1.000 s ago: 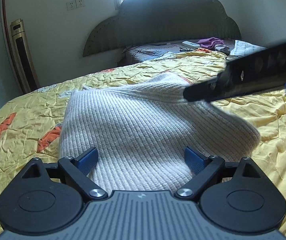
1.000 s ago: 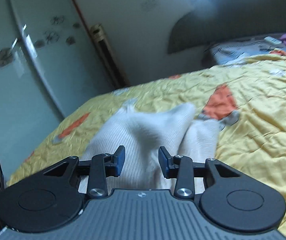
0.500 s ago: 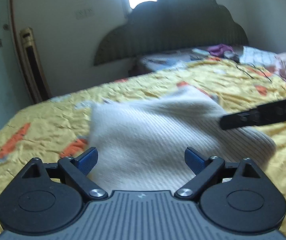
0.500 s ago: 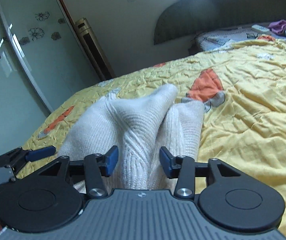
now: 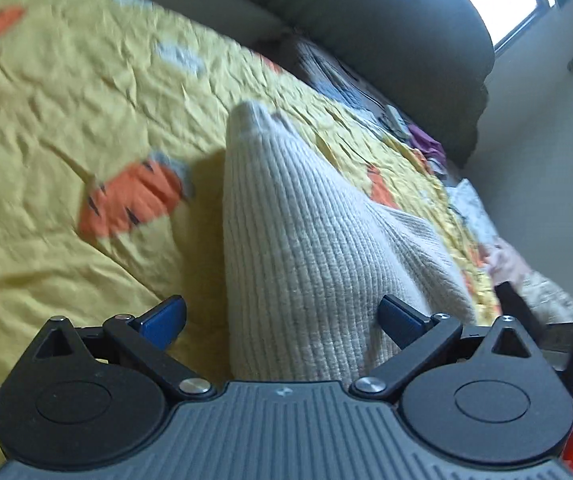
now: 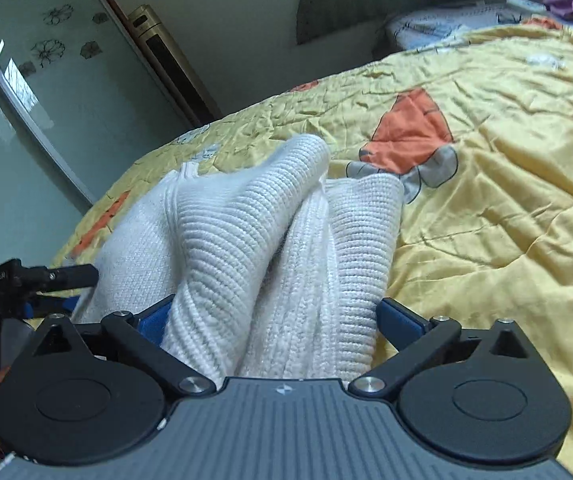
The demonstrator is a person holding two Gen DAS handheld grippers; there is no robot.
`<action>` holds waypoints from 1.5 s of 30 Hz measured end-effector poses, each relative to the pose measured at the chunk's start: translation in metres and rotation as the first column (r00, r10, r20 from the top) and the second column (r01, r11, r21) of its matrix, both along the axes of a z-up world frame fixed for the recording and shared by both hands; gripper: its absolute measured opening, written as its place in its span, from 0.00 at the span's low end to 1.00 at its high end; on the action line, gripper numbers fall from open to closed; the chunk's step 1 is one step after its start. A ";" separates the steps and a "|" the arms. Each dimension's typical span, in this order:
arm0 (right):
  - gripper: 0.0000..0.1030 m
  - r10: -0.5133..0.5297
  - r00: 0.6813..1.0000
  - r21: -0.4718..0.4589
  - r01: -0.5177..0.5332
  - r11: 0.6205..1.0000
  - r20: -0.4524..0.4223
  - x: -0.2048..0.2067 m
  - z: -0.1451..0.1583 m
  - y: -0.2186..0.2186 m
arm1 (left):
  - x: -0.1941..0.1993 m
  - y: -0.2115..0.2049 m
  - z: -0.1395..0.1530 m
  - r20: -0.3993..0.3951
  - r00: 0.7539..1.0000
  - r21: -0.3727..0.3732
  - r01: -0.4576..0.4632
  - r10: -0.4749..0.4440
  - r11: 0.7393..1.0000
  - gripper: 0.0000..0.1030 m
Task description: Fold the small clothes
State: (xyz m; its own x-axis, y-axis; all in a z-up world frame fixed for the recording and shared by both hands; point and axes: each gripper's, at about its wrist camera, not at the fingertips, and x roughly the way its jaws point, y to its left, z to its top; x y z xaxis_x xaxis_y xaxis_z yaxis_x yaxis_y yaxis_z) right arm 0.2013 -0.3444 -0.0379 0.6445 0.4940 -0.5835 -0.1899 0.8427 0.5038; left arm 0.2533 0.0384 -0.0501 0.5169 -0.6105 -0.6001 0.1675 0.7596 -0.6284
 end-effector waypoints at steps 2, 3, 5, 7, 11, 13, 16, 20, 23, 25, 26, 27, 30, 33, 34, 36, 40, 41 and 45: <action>0.98 0.027 0.999 0.087 -0.025 0.996 -0.021 0.009 -0.010 -0.005 | 0.007 0.000 -0.010 -0.025 0.999 -0.067 0.040 -0.042 0.997 1.00; 0.98 0.035 0.999 0.122 -0.033 0.992 -0.017 0.012 -0.014 -0.007 | 0.010 -0.002 -0.012 -0.018 0.998 -0.085 0.050 -0.052 0.995 1.00; 0.96 0.045 0.999 0.163 -0.044 0.986 -0.002 0.017 -0.017 -0.009 | 0.012 -0.008 -0.014 0.007 0.997 -0.092 0.071 -0.071 0.993 1.00; 0.92 0.053 0.999 0.171 -0.054 0.984 0.006 0.023 -0.018 -0.007 | 0.013 -0.016 -0.015 0.018 0.997 -0.090 0.083 -0.081 0.993 0.99; 0.76 0.067 0.997 0.171 -0.071 0.983 0.029 0.022 -0.016 -0.001 | 0.006 -0.029 -0.006 0.085 0.994 0.042 0.063 -0.067 0.997 0.79; 0.68 0.064 0.997 0.169 -0.072 0.983 0.052 0.016 -0.013 0.002 | -0.003 -0.032 0.003 0.143 0.987 0.089 0.058 -0.070 0.994 0.66; 0.62 0.047 0.996 0.150 -0.058 0.987 0.074 0.008 -0.005 0.008 | -0.014 -0.036 0.018 0.203 0.976 0.143 0.050 -0.078 0.988 0.59; 0.59 0.039 0.992 0.166 -0.059 0.984 0.121 0.002 0.011 0.015 | -0.024 -0.037 0.037 0.260 0.962 0.199 0.032 -0.084 0.979 0.57; 0.58 0.052 0.988 0.188 -0.079 0.979 0.148 0.005 0.019 0.022 | -0.025 -0.030 0.050 0.300 0.951 0.240 -0.006 -0.068 0.971 0.57; 0.58 0.060 0.986 0.178 -0.087 0.980 0.154 0.010 0.019 0.031 | -0.023 -0.025 0.054 0.307 0.950 0.265 -0.022 -0.063 0.964 0.58; 0.58 0.062 0.986 0.174 -0.088 0.981 0.154 0.013 0.018 0.036 | -0.020 -0.024 0.054 0.298 0.952 0.286 -0.023 -0.066 0.958 0.58; 0.58 0.058 0.987 0.167 -0.083 0.983 0.149 0.016 0.017 0.041 | -0.016 -0.023 0.051 0.279 0.958 0.302 -0.023 -0.065 0.953 0.58; 0.62 0.029 0.995 0.130 -0.041 0.991 0.094 0.027 0.006 0.051 | -0.009 -0.021 0.034 0.230 0.972 0.343 -0.033 -0.049 0.939 0.64; 0.71 0.003 0.999 0.166 -0.012 0.986 0.054 0.028 0.002 0.045 | -0.013 -0.014 0.032 0.234 0.971 0.316 -0.036 -0.041 0.948 0.68; 0.72 -0.005 0.998 0.157 -0.004 0.988 0.057 0.024 0.004 0.042 | -0.016 -0.013 0.033 0.240 0.970 0.324 -0.041 -0.040 0.945 0.70; 0.73 -0.011 0.997 0.116 0.002 0.993 0.075 0.016 0.011 0.036 | -0.022 -0.014 0.036 0.244 0.969 0.352 -0.055 -0.035 0.934 0.72; 0.72 -0.057 0.987 0.074 0.047 0.996 0.152 -0.020 0.032 0.024 | -0.049 -0.018 0.045 0.320 0.947 0.437 -0.124 -0.025 0.891 0.76; 0.72 -0.054 0.984 0.088 0.039 0.995 0.172 -0.030 0.037 0.021 | -0.058 -0.020 0.047 0.339 0.940 0.459 -0.139 -0.028 0.878 0.77; 0.72 0.088 0.977 0.155 -0.119 0.981 0.197 -0.063 0.048 0.025 | -0.101 -0.023 0.051 0.398 0.914 0.519 -0.155 -0.077 0.841 0.81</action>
State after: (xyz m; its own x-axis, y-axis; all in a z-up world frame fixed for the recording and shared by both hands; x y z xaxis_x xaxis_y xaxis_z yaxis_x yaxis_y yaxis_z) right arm 0.1383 -0.3196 0.0101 0.6750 0.6430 -0.3619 -0.3763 0.7219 0.5807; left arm 0.1519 0.0159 0.0009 0.7921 -0.2313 -0.5649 0.2708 0.9625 -0.0145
